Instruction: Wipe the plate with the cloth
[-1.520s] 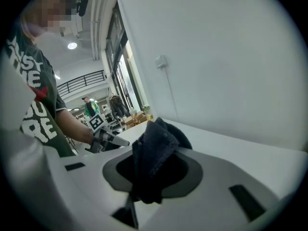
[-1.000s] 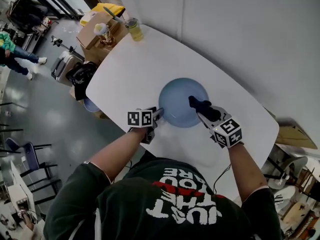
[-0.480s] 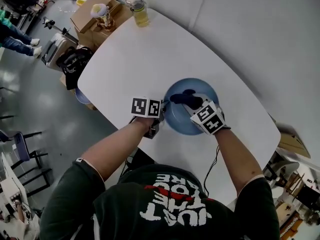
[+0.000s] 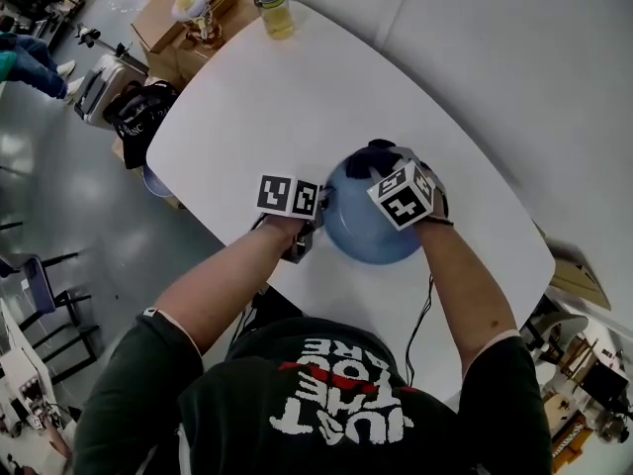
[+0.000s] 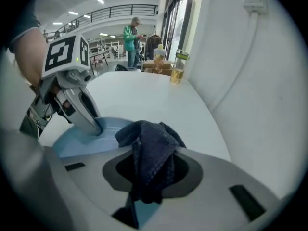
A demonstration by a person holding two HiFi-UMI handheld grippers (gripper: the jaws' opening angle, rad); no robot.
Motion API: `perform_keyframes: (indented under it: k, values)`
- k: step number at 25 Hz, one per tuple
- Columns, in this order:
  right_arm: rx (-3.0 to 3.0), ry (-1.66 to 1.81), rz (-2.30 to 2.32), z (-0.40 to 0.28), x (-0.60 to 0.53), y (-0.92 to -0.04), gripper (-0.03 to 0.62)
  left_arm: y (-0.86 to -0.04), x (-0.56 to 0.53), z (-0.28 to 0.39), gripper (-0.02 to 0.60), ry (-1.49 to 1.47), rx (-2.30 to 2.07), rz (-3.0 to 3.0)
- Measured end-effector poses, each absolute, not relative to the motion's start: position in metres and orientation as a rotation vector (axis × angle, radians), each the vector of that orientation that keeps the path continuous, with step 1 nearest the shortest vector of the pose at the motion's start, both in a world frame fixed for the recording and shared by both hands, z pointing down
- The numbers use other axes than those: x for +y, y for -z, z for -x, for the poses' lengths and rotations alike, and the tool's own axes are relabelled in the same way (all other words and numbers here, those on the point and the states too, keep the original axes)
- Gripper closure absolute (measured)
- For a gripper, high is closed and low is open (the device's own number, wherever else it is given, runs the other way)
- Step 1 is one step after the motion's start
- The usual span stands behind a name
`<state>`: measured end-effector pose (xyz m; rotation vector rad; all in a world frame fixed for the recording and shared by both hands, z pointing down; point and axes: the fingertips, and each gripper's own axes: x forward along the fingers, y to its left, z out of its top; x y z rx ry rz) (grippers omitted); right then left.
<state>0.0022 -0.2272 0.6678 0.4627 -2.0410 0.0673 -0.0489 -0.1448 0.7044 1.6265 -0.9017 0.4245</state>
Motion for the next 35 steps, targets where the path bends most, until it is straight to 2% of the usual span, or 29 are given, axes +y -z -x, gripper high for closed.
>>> perform_keyframes:
  k: [5, 9, 14, 20, 25, 31, 35]
  values:
    - [-1.863, -0.039, -0.473, -0.061, -0.225, -0.670, 0.508, -0.705, -0.150, 0.054, 0.541, -0.370, -0.929, -1.597]
    - [-1.719, -0.062, -0.290, -0.102, -0.188, -0.680, 0.508, -0.705, -0.155, 0.057, 0.539, -0.318, -0.964, -1.565]
    - [-1.701, -0.091, -0.042, -0.114, -0.125, -0.685, 0.508, -0.707, -0.160, 0.058, 0.534, -0.283, -0.995, -1.542]
    - [-1.718, -0.134, 0.167, -0.094, -0.064, -0.682, 0.508, -0.706, -0.164, 0.059, 0.529, -0.257, -1.027, -1.536]
    - [-1.819, -0.194, 0.256, -0.045, -0.032, -0.680, 0.508, -0.705, -0.164, 0.057, 0.528, -0.233, -1.038, -1.542]
    - [-1.942, -0.215, 0.198, 0.016, -0.043, -0.686, 0.508, -0.703, -0.165, 0.055, 0.528, -0.253, -0.993, -1.582]
    - [-2.012, -0.256, 0.182, 0.024, -0.061, -0.674, 0.508, -0.703, -0.166, 0.053, 0.532, -0.301, -0.954, -1.645]
